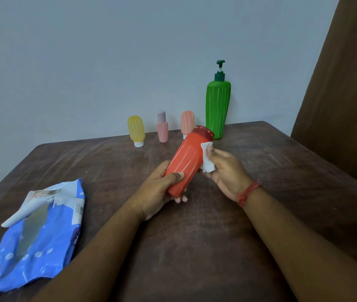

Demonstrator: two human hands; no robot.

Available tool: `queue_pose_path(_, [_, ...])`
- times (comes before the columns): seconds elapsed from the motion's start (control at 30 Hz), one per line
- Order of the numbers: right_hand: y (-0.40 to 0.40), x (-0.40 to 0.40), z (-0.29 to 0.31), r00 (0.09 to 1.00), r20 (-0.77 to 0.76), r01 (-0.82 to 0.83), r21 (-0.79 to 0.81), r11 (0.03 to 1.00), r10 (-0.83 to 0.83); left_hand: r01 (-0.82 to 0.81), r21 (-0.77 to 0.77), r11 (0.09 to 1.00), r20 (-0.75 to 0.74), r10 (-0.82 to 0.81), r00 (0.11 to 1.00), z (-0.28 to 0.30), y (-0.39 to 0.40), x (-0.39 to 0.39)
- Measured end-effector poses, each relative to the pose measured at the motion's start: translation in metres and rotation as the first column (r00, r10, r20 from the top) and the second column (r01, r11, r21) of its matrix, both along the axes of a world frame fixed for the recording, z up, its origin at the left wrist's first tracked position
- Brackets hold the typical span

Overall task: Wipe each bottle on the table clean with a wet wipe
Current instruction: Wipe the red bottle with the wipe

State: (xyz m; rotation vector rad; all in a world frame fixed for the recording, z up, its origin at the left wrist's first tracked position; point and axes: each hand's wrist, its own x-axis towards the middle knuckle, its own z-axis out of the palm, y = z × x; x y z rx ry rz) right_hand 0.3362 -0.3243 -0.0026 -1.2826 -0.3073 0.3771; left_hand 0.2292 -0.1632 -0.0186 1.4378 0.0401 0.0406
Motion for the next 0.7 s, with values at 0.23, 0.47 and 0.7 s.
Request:
queue_pose_path(0.23, [0.006, -0.009, -0.005, 0.998, 0.053, -0.044, -0.054, 0.998, 0.047, -0.029, 0.051, 0.998, 0.005, 0.028, 1.000, -0.001, -0.001, 0.000])
queue_pose_path(0.47, [0.005, -0.007, -0.001, 0.968, 0.209, 0.166, -0.108, 0.980, -0.141, -0.011, 0.136, 0.991, 0.011, 0.009, 1.000, 0.004, -0.005, -0.004])
queue_pose_path(0.7, [0.010, -0.007, 0.005, 0.961, 0.174, 0.225, -0.053, 0.973, -0.213, -0.026, 0.153, 0.988, 0.013, 0.025, 1.000, 0.006, -0.007, -0.005])
